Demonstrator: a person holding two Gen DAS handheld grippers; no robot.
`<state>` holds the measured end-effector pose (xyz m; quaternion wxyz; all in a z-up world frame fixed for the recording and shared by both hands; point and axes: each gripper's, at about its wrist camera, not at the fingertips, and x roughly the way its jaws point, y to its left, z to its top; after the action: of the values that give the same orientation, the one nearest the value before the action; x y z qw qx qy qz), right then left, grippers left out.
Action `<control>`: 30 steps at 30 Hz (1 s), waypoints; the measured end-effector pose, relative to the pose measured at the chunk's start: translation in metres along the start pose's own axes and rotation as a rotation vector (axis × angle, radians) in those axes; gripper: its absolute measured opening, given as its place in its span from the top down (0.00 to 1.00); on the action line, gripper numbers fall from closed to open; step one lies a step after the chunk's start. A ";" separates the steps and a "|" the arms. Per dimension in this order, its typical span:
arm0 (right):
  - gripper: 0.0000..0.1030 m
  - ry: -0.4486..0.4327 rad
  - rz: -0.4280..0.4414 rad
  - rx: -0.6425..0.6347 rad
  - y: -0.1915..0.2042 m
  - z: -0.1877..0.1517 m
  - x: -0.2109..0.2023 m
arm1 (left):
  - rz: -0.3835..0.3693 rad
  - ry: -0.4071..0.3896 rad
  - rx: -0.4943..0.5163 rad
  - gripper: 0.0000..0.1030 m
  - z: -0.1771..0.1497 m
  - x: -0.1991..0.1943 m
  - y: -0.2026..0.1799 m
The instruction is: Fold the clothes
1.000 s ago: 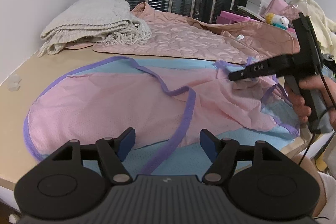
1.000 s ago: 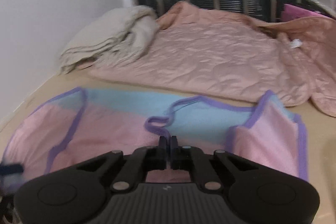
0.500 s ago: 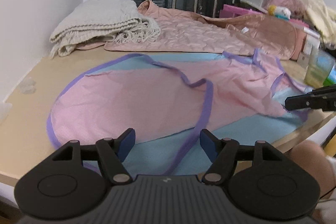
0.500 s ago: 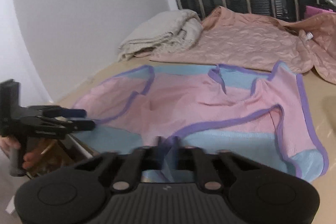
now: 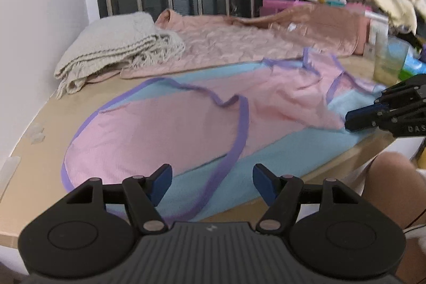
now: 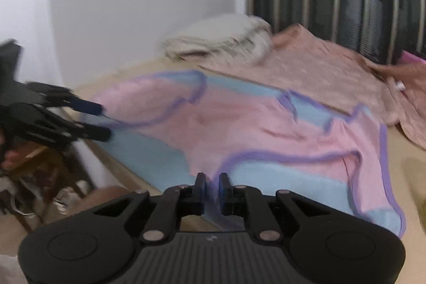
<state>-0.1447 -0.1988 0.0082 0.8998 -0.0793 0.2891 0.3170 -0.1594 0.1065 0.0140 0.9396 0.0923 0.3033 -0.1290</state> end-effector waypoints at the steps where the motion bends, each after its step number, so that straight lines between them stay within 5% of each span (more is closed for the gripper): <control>1: 0.92 -0.004 -0.017 0.015 -0.003 -0.001 -0.001 | 0.002 -0.004 -0.007 0.33 -0.002 0.000 0.001; 6: 0.83 -0.063 -0.052 0.010 -0.009 -0.001 -0.020 | -0.009 -0.031 -0.021 0.33 -0.001 -0.014 0.007; 9: 0.75 -0.134 0.047 -0.082 0.004 0.000 -0.030 | -0.084 -0.123 0.051 0.32 0.005 -0.035 -0.007; 16: 0.75 -0.052 0.150 -0.221 0.015 -0.004 0.000 | -0.176 -0.065 0.252 0.32 -0.012 -0.013 -0.032; 18: 0.68 -0.047 0.146 -0.226 0.013 -0.008 0.004 | -0.171 -0.043 0.306 0.32 -0.019 -0.008 -0.034; 20: 0.49 -0.029 0.159 -0.238 0.013 -0.012 0.003 | -0.169 -0.056 0.368 0.30 -0.026 -0.009 -0.036; 24: 0.48 -0.034 0.137 -0.382 0.032 -0.022 0.001 | -0.130 -0.069 0.526 0.29 -0.040 -0.007 -0.048; 30: 0.67 -0.036 0.033 -0.580 0.052 -0.030 0.002 | -0.062 -0.074 0.699 0.38 -0.054 -0.006 -0.059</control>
<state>-0.1903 -0.1667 -0.0155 0.8392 -0.3230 0.1717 0.4023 -0.2111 0.0651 -0.0312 0.8572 0.3943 0.2093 -0.2568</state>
